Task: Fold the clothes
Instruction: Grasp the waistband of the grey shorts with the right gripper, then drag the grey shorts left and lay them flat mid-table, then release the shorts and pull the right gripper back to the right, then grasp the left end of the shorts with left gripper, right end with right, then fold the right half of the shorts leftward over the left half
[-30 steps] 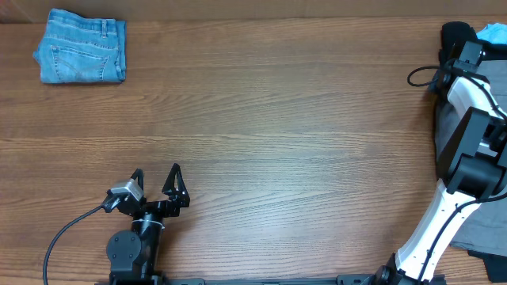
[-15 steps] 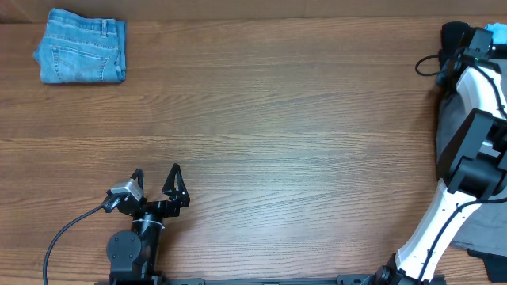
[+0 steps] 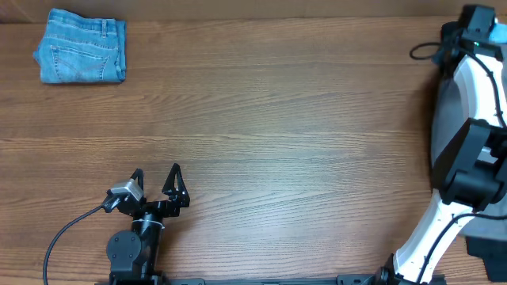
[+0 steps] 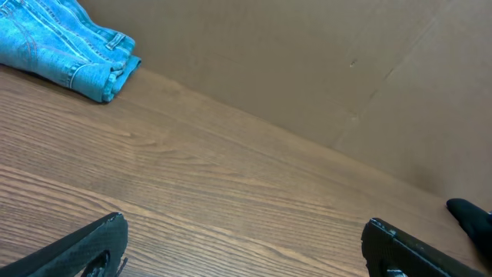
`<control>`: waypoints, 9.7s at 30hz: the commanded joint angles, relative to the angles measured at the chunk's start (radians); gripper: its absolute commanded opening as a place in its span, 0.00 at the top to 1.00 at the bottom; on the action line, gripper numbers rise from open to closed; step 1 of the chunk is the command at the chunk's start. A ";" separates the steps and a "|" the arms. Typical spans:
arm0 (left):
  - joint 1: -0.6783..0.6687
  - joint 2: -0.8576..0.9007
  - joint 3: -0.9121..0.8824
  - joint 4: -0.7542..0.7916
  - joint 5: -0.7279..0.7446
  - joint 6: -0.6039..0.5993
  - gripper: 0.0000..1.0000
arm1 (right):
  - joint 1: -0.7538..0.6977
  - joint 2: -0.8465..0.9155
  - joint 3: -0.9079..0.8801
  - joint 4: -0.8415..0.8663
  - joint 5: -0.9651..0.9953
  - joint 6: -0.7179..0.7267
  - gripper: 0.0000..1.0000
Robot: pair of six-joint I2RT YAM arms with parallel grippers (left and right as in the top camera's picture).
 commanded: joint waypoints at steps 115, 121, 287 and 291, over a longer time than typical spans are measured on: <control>-0.006 -0.008 -0.003 -0.001 0.007 -0.009 0.00 | 0.806 -0.089 0.060 -0.329 -0.818 0.227 0.29; -0.006 -0.008 -0.003 -0.001 0.007 -0.009 0.00 | 0.592 -0.130 0.060 -0.420 -0.804 0.150 0.00; 0.060 2.100 1.334 -0.735 0.169 0.514 0.00 | 0.589 -0.344 -0.324 -0.253 -0.944 0.242 0.96; 0.060 2.100 1.335 -0.760 0.169 0.514 0.00 | 0.677 -0.344 -0.324 -0.231 -0.940 0.242 0.96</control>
